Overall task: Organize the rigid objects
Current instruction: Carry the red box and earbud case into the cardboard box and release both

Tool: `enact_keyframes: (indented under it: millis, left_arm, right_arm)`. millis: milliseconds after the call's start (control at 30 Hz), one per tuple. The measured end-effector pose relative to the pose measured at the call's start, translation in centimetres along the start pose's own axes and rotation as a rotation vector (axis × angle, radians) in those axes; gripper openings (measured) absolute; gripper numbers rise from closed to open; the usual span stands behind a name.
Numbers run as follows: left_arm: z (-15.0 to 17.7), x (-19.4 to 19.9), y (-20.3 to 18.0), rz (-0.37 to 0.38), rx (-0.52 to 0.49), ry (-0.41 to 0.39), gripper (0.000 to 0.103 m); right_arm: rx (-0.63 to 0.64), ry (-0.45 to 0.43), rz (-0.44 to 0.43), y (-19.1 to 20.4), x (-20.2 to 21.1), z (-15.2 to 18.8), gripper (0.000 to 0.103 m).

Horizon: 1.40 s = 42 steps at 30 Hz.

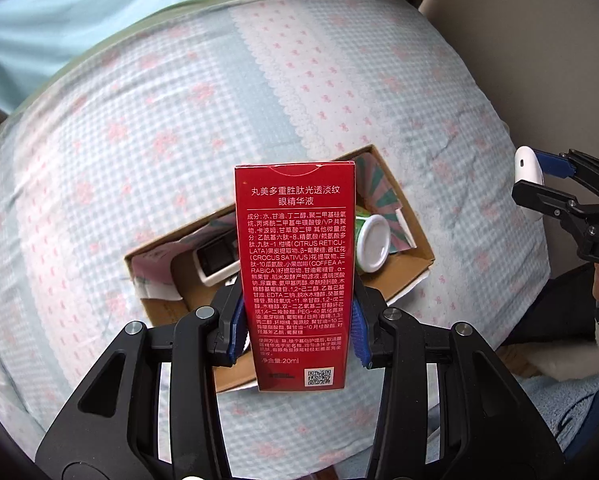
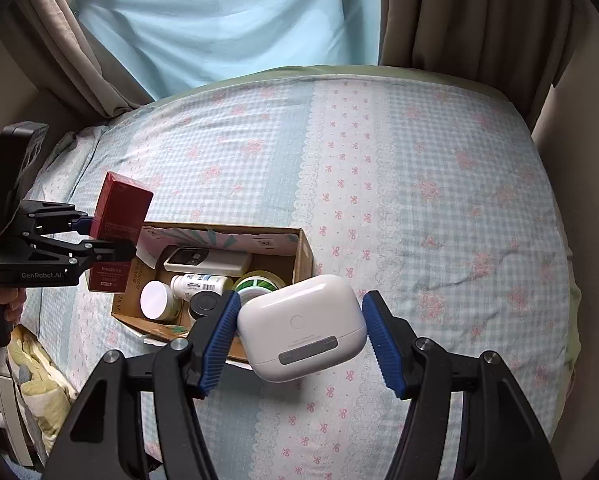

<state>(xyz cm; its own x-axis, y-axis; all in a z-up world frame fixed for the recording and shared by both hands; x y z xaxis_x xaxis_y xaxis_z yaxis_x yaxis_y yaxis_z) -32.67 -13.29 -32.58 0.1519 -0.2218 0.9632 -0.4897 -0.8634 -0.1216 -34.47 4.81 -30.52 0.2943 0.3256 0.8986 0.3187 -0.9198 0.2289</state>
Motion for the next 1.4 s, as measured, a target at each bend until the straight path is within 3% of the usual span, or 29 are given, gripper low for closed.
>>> enact_keyframes:
  millis: [333,500,700,1167,1267,1300,1333,1367,1400]
  left_arm:
    - [5.7,-4.4,5.1,0.023,0.142,0.060,0.038]
    - [6.4,-7.5,6.7,0.022,0.166,0.096,0.038]
    - [6.7,-10.8,7.6,0.036,0.189,0.136,0.038]
    - [6.7,-12.9,4.3,0.056,0.101,0.171,0.038]
    - [6.7,-12.9,3.8,-0.014,0.089,0.183,0.039]
    - [6.7,-12.7,3.8,-0.036,0.085,0.185,0.047]
    - [6.5,-12.3,3.5,-0.035,0.085,0.167,0.078]
    - [6.3,-11.8,3.2,-0.019,0.088,0.144,0.101]
    - [6.0,-11.2,2.9,0.001,0.093,0.109,0.103]
  right_arm:
    - [0.070,0.109,-0.047,5.9,-6.2,-1.4,0.059]
    - [0.007,0.209,-0.081,6.0,-11.9,-1.3,0.059]
    - [0.010,0.309,-0.033,5.4,-17.9,-1.2,0.059]
    - [-0.043,0.397,-0.049,5.1,-20.7,-1.1,0.059]
    - [-0.067,0.411,-0.044,4.9,-20.9,-1.1,0.059]
    - [-0.073,0.420,-0.039,4.8,-21.0,-1.0,0.060]
    - [-0.082,0.433,-0.031,4.7,-21.0,-0.9,0.062]
    - [-0.098,0.444,-0.034,4.6,-20.9,-0.8,0.075]
    - [-0.112,0.443,-0.053,4.5,-20.7,-0.8,0.096]
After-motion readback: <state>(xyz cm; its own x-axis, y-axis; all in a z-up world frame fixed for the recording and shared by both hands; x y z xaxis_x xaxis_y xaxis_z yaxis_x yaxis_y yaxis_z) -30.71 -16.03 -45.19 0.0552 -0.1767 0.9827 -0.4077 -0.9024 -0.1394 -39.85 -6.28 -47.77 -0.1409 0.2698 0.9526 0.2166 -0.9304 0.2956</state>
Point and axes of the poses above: each gripper's, at about its wrist camera, not at the fingertips, and x roughly against the way its jaws point, y to its left, z to its underside, the point moved 7 cm from there along -x, roughly the way its jaws point, and after that the axes turned 7 degrees about -x, right-handed, at the moved point
